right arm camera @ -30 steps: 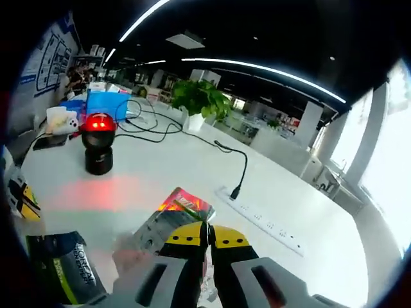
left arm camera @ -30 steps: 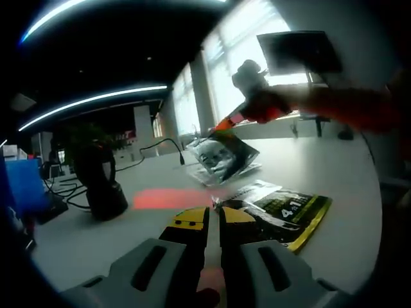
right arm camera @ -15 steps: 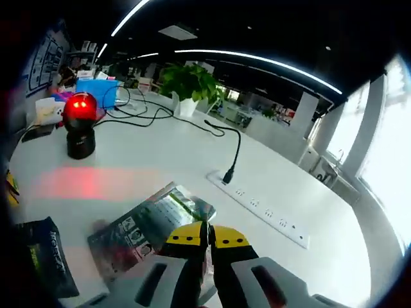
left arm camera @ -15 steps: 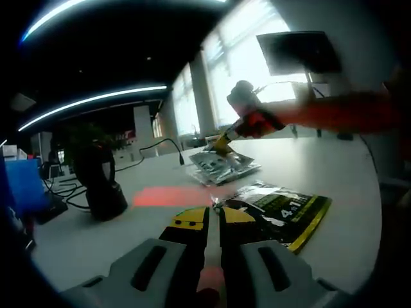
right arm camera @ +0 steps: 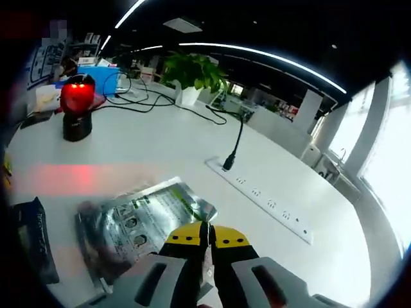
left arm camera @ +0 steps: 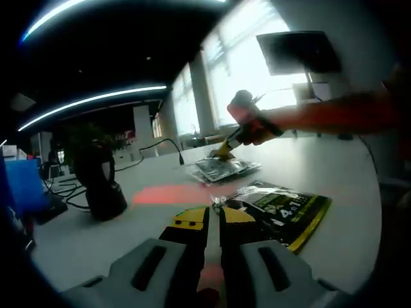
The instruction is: Clip sheet goods on table flip sheet goods clip sheet goods scan sheet goods put sheet goods back to table
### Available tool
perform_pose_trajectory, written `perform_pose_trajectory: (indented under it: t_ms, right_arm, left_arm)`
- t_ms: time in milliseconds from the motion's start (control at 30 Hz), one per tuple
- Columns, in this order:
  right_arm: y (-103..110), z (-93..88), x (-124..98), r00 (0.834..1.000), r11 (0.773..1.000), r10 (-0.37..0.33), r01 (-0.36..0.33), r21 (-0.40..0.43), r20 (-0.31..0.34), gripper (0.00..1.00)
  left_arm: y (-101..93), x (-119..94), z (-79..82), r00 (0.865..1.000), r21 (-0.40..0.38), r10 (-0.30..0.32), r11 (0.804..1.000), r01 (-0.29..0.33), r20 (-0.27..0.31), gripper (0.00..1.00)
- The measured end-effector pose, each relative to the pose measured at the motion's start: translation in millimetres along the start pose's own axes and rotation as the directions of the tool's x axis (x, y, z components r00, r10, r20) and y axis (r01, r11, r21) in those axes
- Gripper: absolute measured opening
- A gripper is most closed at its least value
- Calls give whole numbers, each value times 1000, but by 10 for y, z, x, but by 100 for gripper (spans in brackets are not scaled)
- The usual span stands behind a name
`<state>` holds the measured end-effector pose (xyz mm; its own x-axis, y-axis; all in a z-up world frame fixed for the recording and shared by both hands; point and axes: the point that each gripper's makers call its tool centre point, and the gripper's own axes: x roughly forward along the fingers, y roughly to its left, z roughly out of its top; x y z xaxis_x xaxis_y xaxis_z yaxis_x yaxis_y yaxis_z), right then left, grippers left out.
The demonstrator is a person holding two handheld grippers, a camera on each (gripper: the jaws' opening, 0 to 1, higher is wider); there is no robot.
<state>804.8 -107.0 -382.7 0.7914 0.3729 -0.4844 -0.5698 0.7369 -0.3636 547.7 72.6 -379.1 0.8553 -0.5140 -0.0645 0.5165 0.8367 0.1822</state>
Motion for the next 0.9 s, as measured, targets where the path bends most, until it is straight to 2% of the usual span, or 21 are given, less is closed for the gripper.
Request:
perform_pose_trajectory:
  t_ms: [333,600,700,733,833,900]
  right_arm:
    - [-36,-34,137,1000,1000,17,-17,-17,-1,1]
    - [-5,-57,147,1000,999,18,-18,-34,4,2]
    - [-38,-69,146,1000,1000,2,-2,-31,2,6]
    - [-109,-83,154,1000,999,-30,30,-19,-4,9]
    - [-156,-54,142,999,999,-46,46,-6,13,18]
    - [-207,-14,112,997,998,-69,69,2,26,19]
  left_arm:
    - [26,0,-5,1000,1,4,1000,-4,-2,0]
    - [35,6,-7,1000,1,6,1000,-6,-1,0]
    - [33,7,-8,1000,1,6,1000,-6,-1,0]
    - [37,8,-9,1000,0,7,1000,-7,-1,0]
    - [39,3,-11,1000,0,9,1000,-9,-1,0]
    - [40,3,-13,1000,0,10,1000,-10,-2,0]
